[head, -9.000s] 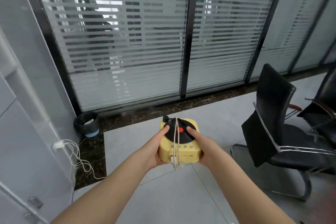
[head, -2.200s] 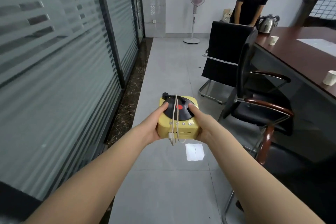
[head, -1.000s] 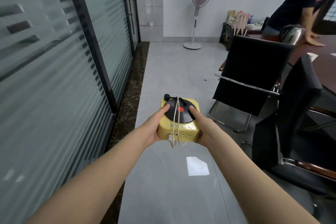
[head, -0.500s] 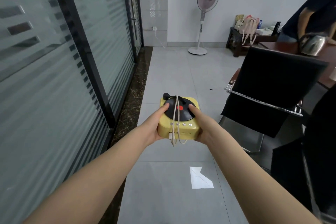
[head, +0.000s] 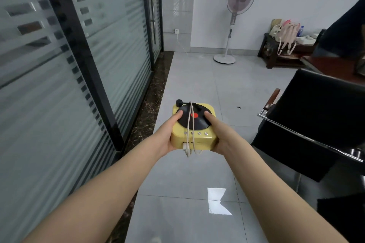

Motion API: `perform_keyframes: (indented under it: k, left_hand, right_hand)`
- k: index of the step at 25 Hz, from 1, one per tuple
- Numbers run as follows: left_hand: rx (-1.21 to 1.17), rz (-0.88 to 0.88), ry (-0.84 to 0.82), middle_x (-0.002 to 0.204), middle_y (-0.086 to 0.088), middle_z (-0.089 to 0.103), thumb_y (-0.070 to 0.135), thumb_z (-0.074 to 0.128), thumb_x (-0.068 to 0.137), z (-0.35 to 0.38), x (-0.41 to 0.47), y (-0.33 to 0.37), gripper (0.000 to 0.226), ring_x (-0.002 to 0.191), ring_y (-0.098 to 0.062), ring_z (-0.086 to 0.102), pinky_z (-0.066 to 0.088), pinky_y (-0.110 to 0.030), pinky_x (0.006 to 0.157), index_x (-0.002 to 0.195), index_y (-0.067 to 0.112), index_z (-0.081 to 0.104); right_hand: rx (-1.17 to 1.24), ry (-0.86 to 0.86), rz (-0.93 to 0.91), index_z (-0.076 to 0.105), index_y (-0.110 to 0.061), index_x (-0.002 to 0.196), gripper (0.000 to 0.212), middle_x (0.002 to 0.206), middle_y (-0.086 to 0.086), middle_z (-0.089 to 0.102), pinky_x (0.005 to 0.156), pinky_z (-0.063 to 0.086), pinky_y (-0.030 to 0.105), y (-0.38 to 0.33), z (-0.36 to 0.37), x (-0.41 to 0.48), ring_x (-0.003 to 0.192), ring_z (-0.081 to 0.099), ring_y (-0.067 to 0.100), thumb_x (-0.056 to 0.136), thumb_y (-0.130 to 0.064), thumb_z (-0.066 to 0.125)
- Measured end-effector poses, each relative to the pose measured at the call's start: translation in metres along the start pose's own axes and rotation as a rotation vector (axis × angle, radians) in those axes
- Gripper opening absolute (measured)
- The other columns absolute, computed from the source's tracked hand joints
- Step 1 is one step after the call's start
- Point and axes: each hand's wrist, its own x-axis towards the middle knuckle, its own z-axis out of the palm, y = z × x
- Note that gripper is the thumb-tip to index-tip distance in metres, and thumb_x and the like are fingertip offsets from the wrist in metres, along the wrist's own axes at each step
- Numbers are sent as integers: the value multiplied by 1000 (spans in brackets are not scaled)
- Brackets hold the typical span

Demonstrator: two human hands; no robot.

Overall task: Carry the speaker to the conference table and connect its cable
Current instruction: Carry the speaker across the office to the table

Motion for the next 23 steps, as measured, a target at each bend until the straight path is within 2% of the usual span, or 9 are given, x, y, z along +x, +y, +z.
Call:
perform_keyframes:
  k: [6, 10, 17, 20, 23]
  left_hand:
    - [27, -23, -4, 106, -8, 71, 49, 51, 90, -19, 92, 66, 38, 95, -24, 67, 55, -38, 76, 109, 18, 63]
    - [53, -39, -43, 95, -6, 73, 48, 51, 90, -28, 162, 123, 35, 91, -23, 68, 55, -38, 79, 102, 18, 64]
    - [112, -60, -64, 93, -6, 72, 49, 52, 89, -32, 262, 196, 34, 88, -23, 68, 55, -38, 78, 97, 18, 64]
    - [114, -71, -82, 94, -5, 73, 49, 52, 89, -34, 303, 216, 34, 91, -23, 68, 54, -39, 84, 98, 19, 64]
    - [113, -72, -86, 85, -4, 76, 49, 52, 89, -36, 348, 238, 33, 90, -23, 68, 54, -40, 86, 97, 19, 65]
  right_hand:
    - [-7, 23, 5, 62, -11, 114, 64, 106, 12, 73, 87, 55, 49, -52, 34, 90, 94, 71, 32, 66, -51, 73]
    - [3, 58, -8, 62, -11, 115, 64, 107, 13, 73, 87, 55, 50, -100, 62, 155, 95, 70, 32, 67, -51, 73]
    - [50, 90, -43, 63, -8, 113, 53, 108, 13, 72, 89, 54, 49, -165, 89, 242, 97, 69, 32, 77, -47, 69]
    - [62, 101, -33, 62, -9, 116, 56, 108, 13, 72, 84, 56, 47, -186, 96, 277, 95, 70, 31, 76, -47, 70]
    - [89, 107, -23, 62, -9, 116, 55, 110, 13, 72, 80, 57, 45, -210, 103, 317, 95, 70, 31, 76, -46, 69]
